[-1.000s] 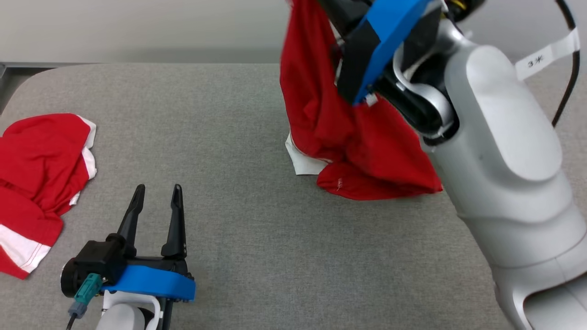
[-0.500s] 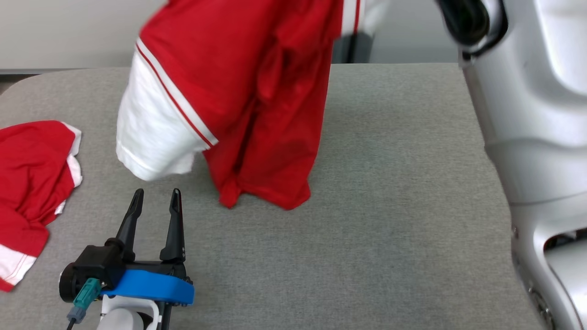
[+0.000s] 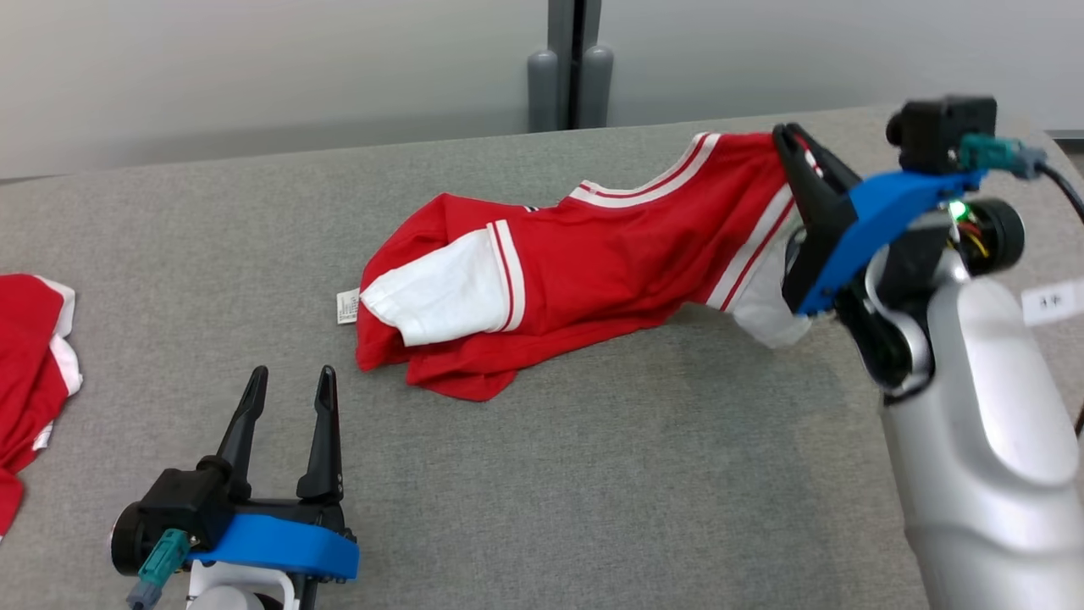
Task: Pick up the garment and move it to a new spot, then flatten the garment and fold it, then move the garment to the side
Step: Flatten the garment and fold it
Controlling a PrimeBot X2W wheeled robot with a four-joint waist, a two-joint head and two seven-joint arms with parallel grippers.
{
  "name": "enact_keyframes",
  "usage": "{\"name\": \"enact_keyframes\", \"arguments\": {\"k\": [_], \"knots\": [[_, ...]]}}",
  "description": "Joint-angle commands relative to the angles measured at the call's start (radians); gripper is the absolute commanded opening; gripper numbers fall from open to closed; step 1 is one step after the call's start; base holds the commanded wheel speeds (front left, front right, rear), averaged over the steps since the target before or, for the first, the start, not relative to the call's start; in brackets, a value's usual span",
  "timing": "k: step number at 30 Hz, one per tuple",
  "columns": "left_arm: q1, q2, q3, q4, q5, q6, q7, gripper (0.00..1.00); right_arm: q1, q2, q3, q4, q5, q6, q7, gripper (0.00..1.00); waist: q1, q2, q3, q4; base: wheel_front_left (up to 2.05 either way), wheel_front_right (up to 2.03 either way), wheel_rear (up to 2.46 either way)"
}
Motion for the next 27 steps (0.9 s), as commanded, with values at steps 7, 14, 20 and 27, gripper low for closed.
{"name": "enact_keyframes", "arguments": {"k": [7, 14, 20, 27], "knots": [[-0.003, 0.011, 0.003, -0.011, 0.007, 0.000, -0.005, 1.00, 0.303, 0.005, -0.046, -0.481, 0.037, 0.001, 0.165, 0.00, 0.0001, -0.0001, 0.006, -0.018, 0.00, 0.00, 0.00], [-0.031, 0.017, -0.009, -0.014, 0.006, -0.001, -0.005, 1.00, 0.455, 0.004, -0.197, -0.599, 0.009, 0.001, 0.197, 0.00, 0.0001, -0.0001, 0.046, -0.007, 0.00, 0.00, 0.00], [-0.081, 0.021, -0.028, -0.008, 0.008, -0.003, -0.004, 1.00, 0.323, 0.005, -0.294, -0.287, -0.034, 0.001, 0.087, 0.00, 0.0001, -0.0001, 0.099, 0.024, 0.00, 0.00, 0.00], [-0.131, 0.027, -0.061, 0.014, 0.001, -0.006, -0.004, 1.00, 0.135, 0.005, -0.402, 0.058, -0.155, 0.001, -0.089, 1.00, 0.0001, -0.0001, 0.126, 0.074, 0.00, 0.00, 0.00]]}}
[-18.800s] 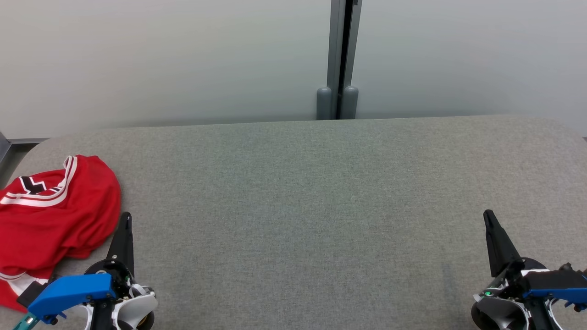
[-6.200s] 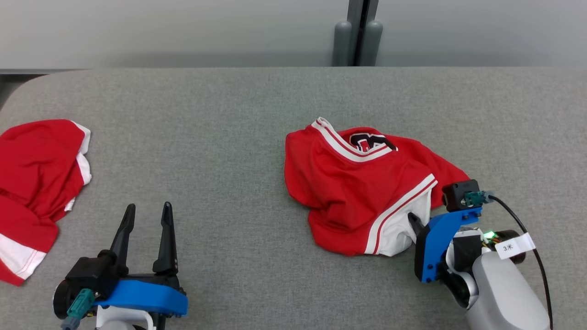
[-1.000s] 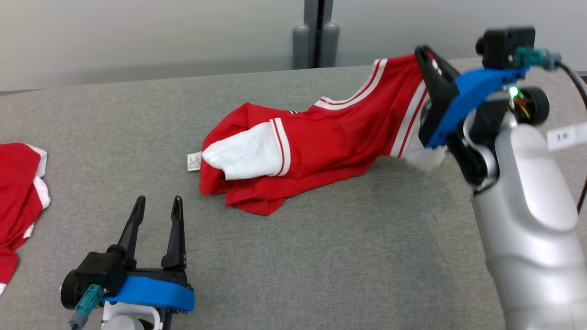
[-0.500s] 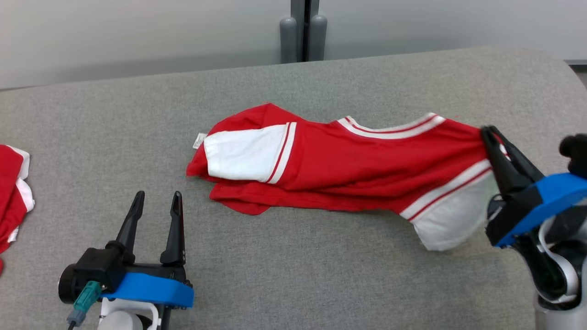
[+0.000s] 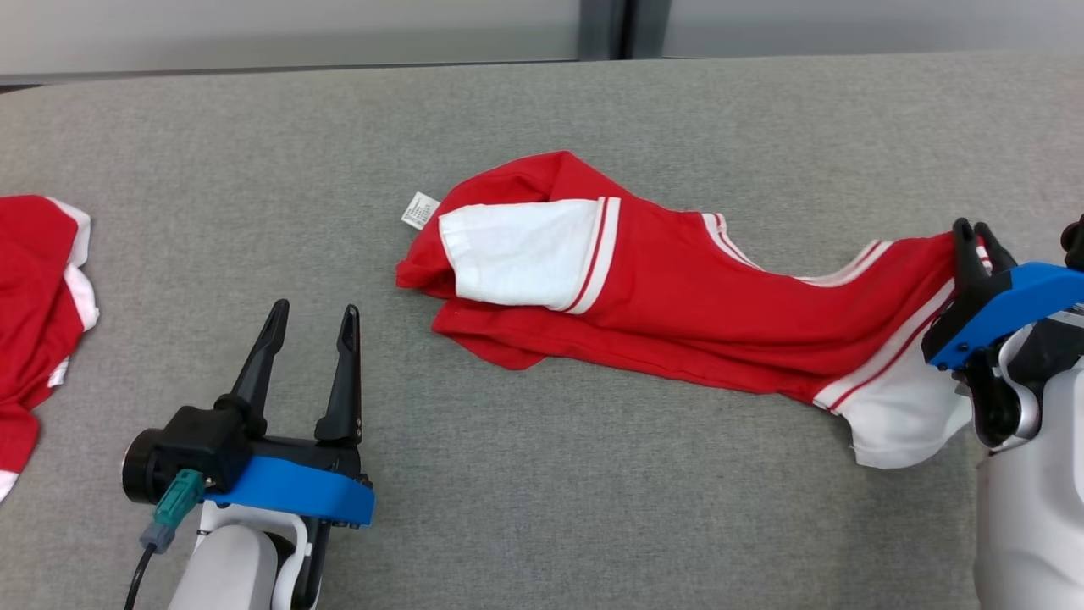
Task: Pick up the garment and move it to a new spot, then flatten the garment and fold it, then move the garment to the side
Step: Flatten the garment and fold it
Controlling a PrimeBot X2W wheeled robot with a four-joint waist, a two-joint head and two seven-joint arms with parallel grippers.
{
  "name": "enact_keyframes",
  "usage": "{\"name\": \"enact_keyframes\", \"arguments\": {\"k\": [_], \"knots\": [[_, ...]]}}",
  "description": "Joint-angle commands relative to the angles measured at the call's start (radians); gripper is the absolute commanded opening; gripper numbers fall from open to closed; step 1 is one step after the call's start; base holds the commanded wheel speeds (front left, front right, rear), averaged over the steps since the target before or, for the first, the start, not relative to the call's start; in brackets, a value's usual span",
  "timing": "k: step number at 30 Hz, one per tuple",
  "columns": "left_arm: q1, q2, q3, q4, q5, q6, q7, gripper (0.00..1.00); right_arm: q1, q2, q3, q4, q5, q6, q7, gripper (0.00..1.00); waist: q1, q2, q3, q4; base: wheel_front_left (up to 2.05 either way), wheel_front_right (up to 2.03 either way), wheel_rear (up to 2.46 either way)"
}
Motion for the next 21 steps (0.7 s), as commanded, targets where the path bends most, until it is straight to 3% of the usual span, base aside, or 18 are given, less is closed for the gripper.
{"name": "enact_keyframes", "arguments": {"k": [1, 5, 10, 21], "knots": [[-0.018, 0.003, -0.003, 0.008, -0.001, -0.005, -0.005, 1.00, -0.034, -0.002, -0.019, 0.052, -0.024, 0.001, -0.032, 1.00, -0.0001, 0.0000, 0.006, 0.016, 0.00, 0.00, 0.00], [0.003, 0.004, 0.004, 0.021, -0.009, -0.006, -0.005, 1.00, -0.074, -0.002, -0.011, 0.132, -0.093, 0.001, -0.142, 1.00, -0.0001, 0.0000, -0.020, 0.019, 0.00, 0.00, 0.00], [0.036, -0.003, 0.017, 0.026, -0.017, -0.001, -0.005, 1.00, -0.028, -0.002, 0.120, 0.105, -0.115, 0.001, -0.200, 1.00, -0.0001, 0.0000, -0.069, 0.008, 0.00, 0.00, 0.00], [0.070, -0.014, 0.026, 0.010, -0.010, 0.001, -0.005, 1.00, 0.079, -0.002, 0.637, -0.107, 0.008, 0.001, -0.037, 1.00, -0.0001, 0.0000, -0.095, 0.026, 0.00, 0.00, 0.00]]}}
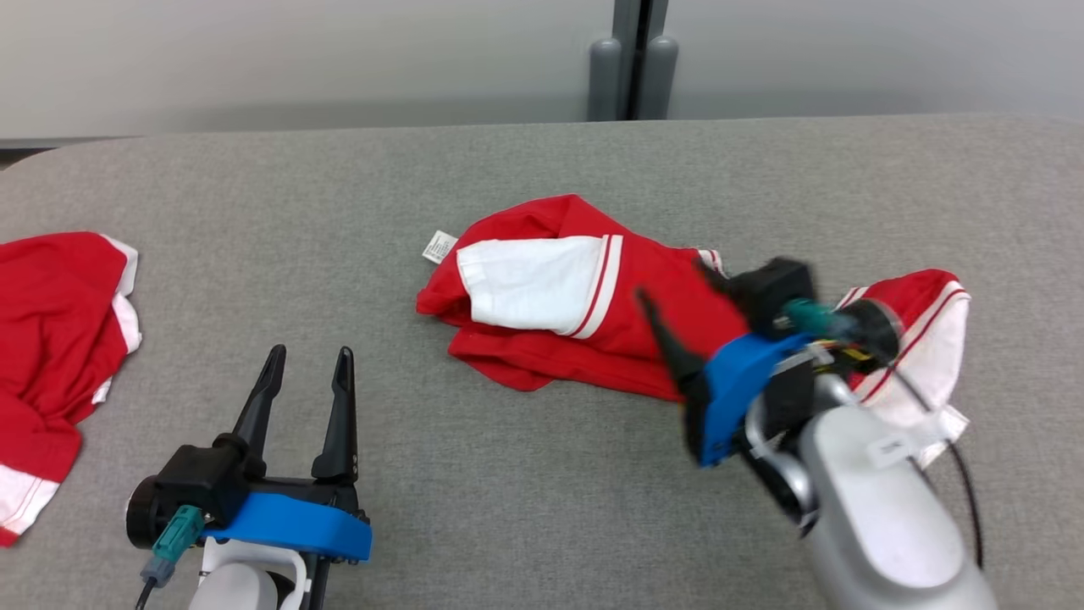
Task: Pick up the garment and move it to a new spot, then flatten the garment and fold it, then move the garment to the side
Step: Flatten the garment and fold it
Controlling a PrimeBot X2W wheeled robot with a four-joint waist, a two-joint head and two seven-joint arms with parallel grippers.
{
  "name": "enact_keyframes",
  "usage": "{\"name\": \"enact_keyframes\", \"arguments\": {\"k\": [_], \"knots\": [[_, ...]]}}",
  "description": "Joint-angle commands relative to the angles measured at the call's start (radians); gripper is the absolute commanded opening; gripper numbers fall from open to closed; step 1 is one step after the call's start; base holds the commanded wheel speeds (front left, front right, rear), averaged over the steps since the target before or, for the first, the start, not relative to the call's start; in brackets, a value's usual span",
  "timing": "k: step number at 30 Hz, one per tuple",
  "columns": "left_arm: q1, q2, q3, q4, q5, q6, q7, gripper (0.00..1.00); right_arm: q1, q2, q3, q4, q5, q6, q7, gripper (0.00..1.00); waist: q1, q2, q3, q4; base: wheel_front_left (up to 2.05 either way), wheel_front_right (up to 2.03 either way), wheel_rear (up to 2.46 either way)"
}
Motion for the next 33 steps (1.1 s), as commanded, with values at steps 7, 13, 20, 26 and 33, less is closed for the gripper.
{"name": "enact_keyframes", "arguments": {"k": [7, 13, 20, 26, 33], "knots": [[-0.025, -0.006, -0.014, -0.006, 0.010, -0.001, -0.005, 1.00, -0.063, -0.003, 0.191, 0.057, 0.003, 0.001, 0.062, 1.00, 0.0001, 0.0000, 0.042, 0.064, 0.00, 0.00, 0.00], [-0.070, -0.017, -0.054, 0.020, 0.010, -0.006, -0.005, 1.00, -0.163, -0.002, 0.203, 0.231, -0.061, 0.001, 0.038, 1.00, 0.0001, 0.0000, 0.070, 0.130, 0.00, 0.00, 0.00], [-0.096, -0.015, -0.078, 0.033, -0.003, -0.007, -0.005, 1.00, -0.232, -0.003, 0.203, 0.390, -0.105, 0.001, 0.025, 1.00, 0.0001, 0.0000, 0.078, 0.172, 0.00, 0.00, 0.00], [-0.094, -0.013, -0.082, 0.027, -0.003, -0.008, -0.005, 1.00, -0.271, -0.003, 0.147, 0.454, -0.123, 0.001, -0.001, 0.00, 0.0001, 0.0000, 0.081, 0.181, 0.00, 0.00, 0.00], [-0.074, -0.011, -0.078, 0.033, -0.005, -0.009, -0.005, 1.00, -0.291, -0.003, 0.017, 0.463, -0.053, 0.001, -0.050, 0.00, 0.0001, 0.0000, 0.062, 0.175, 0.00, 0.00, 0.00]]}}
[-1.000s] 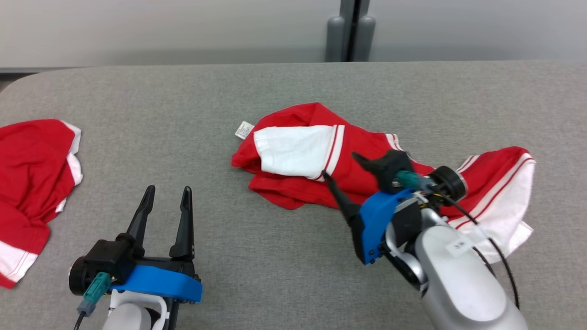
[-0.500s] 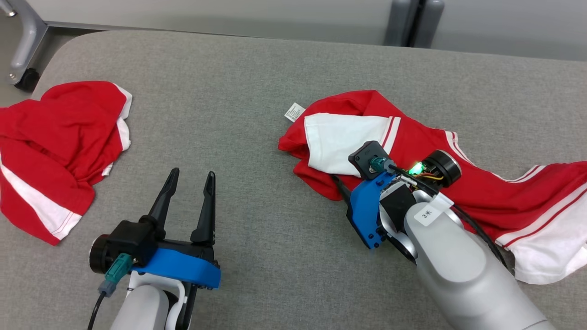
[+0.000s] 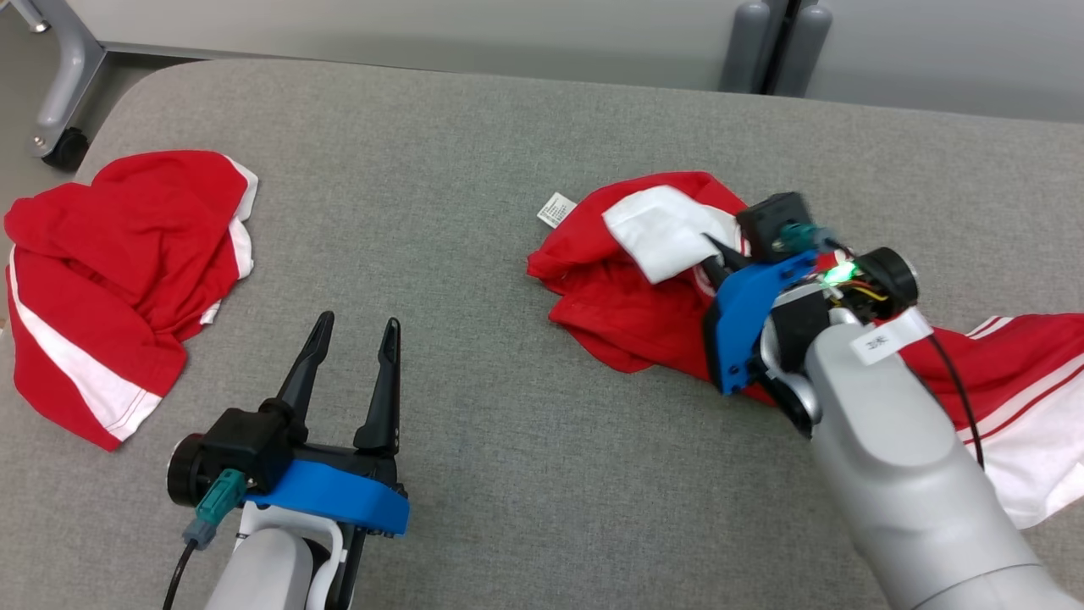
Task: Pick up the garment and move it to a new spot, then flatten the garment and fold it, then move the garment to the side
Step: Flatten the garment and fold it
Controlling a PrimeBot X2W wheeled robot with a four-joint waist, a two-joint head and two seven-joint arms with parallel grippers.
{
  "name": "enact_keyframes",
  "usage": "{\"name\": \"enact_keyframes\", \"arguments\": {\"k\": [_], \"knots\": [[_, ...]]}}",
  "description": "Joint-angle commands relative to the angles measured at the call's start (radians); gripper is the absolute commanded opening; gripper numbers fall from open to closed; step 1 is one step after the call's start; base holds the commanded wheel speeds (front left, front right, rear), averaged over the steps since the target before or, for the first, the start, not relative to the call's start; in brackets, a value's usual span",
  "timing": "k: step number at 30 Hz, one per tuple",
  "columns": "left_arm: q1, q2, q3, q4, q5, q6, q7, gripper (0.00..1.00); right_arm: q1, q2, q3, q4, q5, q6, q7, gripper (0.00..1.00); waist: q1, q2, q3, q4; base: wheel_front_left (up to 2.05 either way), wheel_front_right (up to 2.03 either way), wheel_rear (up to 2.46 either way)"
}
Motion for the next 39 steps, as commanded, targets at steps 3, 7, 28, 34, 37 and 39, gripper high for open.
{"name": "enact_keyframes", "arguments": {"k": [3, 7, 28, 34, 37, 39], "knots": [[0.011, 0.003, 0.006, 0.001, -0.002, -0.007, -0.005, 1.00, -0.039, -0.005, -0.118, 0.014, 0.004, 0.000, -0.022, 0.00, 0.0000, 0.0000, -0.009, -0.007, 0.00, 0.00, 0.00], [0.007, 0.001, 0.003, -0.003, 0.000, -0.007, -0.005, 1.00, -0.077, -0.028, -0.324, 0.044, -0.029, 0.001, -0.053, 0.00, 0.0000, 0.0000, -0.007, -0.009, 0.00, 0.00, 0.00], [0.022, 0.017, 0.008, 0.021, -0.006, -0.007, -0.005, 1.00, -0.101, -0.039, -0.569, 0.205, -0.110, 0.001, -0.193, 1.00, 0.0000, 0.0000, -0.045, -0.075, 0.00, 0.00, 0.00], [0.076, 0.027, 0.049, 0.023, -0.011, 0.003, -0.005, 1.00, 0.064, -0.025, -0.416, 0.065, -0.020, 0.001, -0.328, 1.00, 0.0000, 0.0000, -0.101, -0.149, 0.00, 0.00, 0.00], [0.104, 0.026, 0.068, 0.022, -0.011, 0.012, -0.005, 1.00, 0.185, -0.027, -0.373, -0.052, 0.011, 0.001, -0.351, 1.00, 0.0000, 0.0000, -0.122, -0.177, 0.00, 0.00, 0.00], [0.121, 0.023, 0.076, 0.017, -0.010, 0.013, -0.005, 1.00, 0.272, -0.027, -0.360, -0.144, 0.033, 0.001, -0.351, 1.00, 0.0000, 0.0000, -0.133, -0.192, 0.00, 0.00, 0.00]]}}
